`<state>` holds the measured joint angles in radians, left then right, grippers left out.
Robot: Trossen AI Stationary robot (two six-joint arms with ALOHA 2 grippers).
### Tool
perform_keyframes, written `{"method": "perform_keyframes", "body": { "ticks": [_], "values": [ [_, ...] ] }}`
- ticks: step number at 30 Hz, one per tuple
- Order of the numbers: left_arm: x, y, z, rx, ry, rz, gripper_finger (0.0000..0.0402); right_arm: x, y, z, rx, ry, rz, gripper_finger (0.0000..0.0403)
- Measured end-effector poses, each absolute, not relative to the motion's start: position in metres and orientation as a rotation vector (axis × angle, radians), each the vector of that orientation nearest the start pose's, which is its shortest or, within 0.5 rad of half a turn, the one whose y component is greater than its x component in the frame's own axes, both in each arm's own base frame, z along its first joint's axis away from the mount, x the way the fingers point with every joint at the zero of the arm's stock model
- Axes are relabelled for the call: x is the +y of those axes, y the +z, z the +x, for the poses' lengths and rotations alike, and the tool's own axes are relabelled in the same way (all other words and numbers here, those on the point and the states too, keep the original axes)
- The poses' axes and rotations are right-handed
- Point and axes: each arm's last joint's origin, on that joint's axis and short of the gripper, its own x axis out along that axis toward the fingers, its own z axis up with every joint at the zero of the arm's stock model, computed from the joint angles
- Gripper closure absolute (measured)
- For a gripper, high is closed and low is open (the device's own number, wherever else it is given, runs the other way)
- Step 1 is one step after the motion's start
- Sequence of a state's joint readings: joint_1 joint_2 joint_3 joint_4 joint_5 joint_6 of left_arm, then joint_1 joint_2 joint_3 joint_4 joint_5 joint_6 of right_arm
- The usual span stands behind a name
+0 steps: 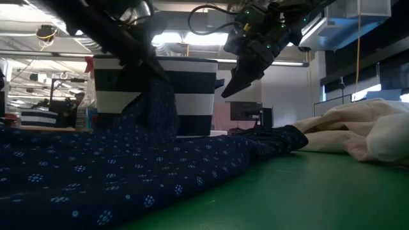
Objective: Fold laundry
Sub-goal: Fold the blue polo shirt
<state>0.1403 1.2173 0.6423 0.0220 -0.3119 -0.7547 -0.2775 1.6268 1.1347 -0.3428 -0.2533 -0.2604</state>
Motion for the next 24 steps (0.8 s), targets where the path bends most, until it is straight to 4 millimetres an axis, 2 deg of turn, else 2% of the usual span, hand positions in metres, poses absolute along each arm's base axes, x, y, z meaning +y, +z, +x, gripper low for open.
{"method": "perform_keyframes", "body": {
  "ticks": [4, 8, 12, 19, 24],
  "values": [
    [0.031, 0.203, 0.273, 0.441, 0.583, -0.653, 0.0401, -0.087, 0.233, 0.332, 0.804, 0.066, -0.032, 0.021],
    [0.014, 0.191, 0.307, 0.433, 0.453, -0.636, 0.0401, -0.088, 0.233, 0.332, 0.804, 0.067, -0.035, 0.021],
    [-0.003, 0.167, 0.334, 0.508, 0.383, -0.599, 0.0401, -0.087, 0.233, 0.332, 0.8, 0.08, -0.03, 0.021],
    [-0.016, 0.122, 0.354, 0.664, 0.338, -0.595, 0.0385, -0.085, 0.234, 0.333, 0.79, 0.111, -0.02, 0.021],
    [-0.012, 0.115, 0.355, 0.708, 0.284, -0.628, 0.0339, -0.086, 0.234, 0.333, 0.79, 0.11, -0.02, 0.021]
  ]
}}
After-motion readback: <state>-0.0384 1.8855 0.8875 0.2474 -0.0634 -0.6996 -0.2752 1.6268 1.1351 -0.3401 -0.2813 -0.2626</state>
